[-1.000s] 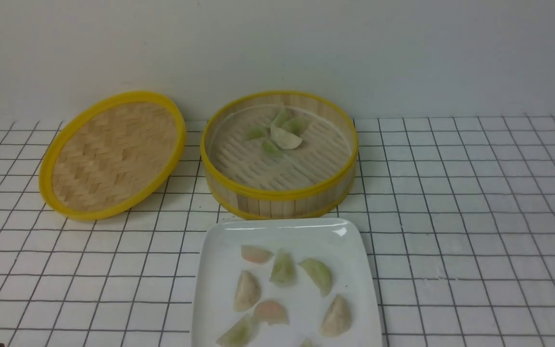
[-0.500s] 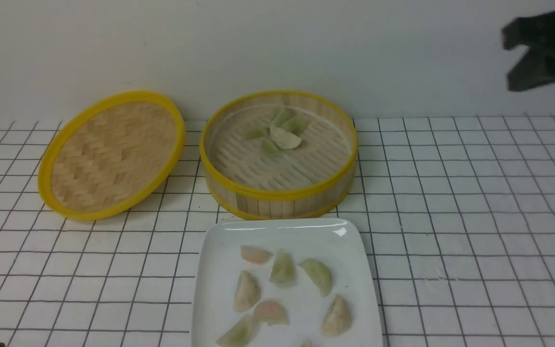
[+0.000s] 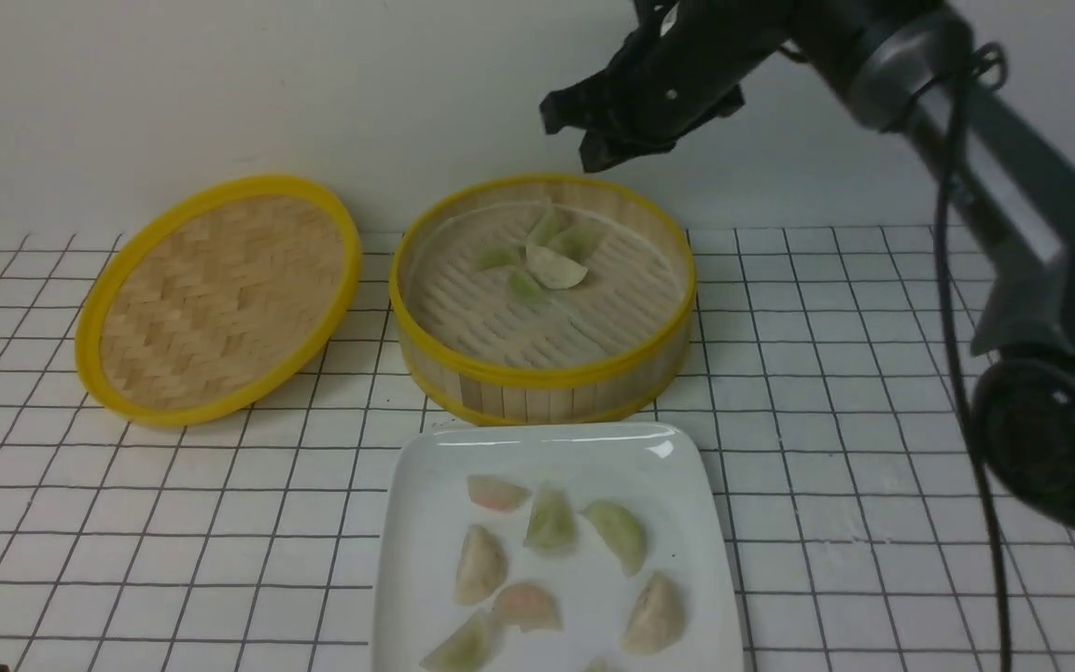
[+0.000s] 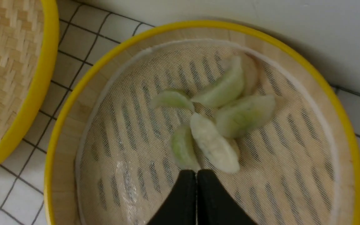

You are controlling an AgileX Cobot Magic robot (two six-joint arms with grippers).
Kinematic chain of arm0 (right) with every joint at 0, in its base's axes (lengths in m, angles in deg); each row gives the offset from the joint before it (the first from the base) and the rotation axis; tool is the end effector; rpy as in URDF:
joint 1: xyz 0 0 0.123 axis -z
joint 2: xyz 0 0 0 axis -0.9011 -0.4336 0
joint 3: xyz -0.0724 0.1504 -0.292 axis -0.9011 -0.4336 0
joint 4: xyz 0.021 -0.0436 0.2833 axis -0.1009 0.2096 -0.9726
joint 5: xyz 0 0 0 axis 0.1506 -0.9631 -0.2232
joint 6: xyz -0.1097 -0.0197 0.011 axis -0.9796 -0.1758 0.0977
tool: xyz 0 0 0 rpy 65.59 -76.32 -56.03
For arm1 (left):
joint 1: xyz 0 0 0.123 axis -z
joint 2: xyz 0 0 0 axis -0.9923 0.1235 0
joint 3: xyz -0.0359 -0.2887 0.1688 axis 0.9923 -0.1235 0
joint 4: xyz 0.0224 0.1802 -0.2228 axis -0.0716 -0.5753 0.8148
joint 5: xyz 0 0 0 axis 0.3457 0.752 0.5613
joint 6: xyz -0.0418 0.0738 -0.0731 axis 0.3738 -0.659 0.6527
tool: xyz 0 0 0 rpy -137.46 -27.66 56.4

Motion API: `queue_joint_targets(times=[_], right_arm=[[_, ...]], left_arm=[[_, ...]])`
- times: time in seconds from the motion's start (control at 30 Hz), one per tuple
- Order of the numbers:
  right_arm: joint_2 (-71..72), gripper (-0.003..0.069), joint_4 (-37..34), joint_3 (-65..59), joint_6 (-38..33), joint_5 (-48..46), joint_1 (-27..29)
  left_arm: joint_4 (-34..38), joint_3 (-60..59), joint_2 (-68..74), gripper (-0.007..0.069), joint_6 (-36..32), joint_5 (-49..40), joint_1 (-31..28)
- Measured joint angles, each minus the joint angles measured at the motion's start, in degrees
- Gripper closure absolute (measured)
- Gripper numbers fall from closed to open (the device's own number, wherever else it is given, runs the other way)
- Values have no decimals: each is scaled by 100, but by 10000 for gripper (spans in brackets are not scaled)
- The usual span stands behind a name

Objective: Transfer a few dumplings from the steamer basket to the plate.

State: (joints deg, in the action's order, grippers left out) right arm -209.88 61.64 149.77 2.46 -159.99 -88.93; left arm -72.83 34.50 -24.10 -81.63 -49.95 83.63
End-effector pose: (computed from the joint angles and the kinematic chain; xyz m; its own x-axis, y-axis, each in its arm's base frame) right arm 0.5569 0.2796 0.3022 -0.7998 -0.2408 -0.5498 -0.4208 0.8781 0.2275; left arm 0.0567 -0.0027 0.1625 -0.3102 -0.0107 -0.9506 0.0249 0.9995 -0.0194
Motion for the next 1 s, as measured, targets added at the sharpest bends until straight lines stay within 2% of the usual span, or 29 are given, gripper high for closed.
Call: queue_joint_targets(times=[0.2,0.27,0.33,0.37,0.43,0.47,0.5,0.57,0.7,1.0], right_arm=[[-668,621,136,395,-161,-24,-21],[-821,587,147,401,-292,-25,-21],[-964,526,147,401,-541,-28,-21],[-979,521,147,401,-558,-28,-21],[-1064,435,147,401,-734,-31,-21],[-1069,435,147,401,-734,-31,-21],[-1104,375,147,407,-802,-31,-21],[-1156,321,149,412,-843,-26,-21],[-1263,242,149,416,-1028,22,-21],[-1288,223,132,423,-2005,214,-14]], left_arm=[[0,0,0,631,0,0,0],[0,0,0,631,0,0,0],[0,0,0,631,0,0,0],[0,0,0,631,0,0,0],[0,0,0,631,0,0,0],[0,0,0,631,0,0,0],[0,0,0,631,0,0,0],[0,0,0,631,0,0,0],[0,0,0,631,0,0,0],[0,0,0,631,0,0,0]])
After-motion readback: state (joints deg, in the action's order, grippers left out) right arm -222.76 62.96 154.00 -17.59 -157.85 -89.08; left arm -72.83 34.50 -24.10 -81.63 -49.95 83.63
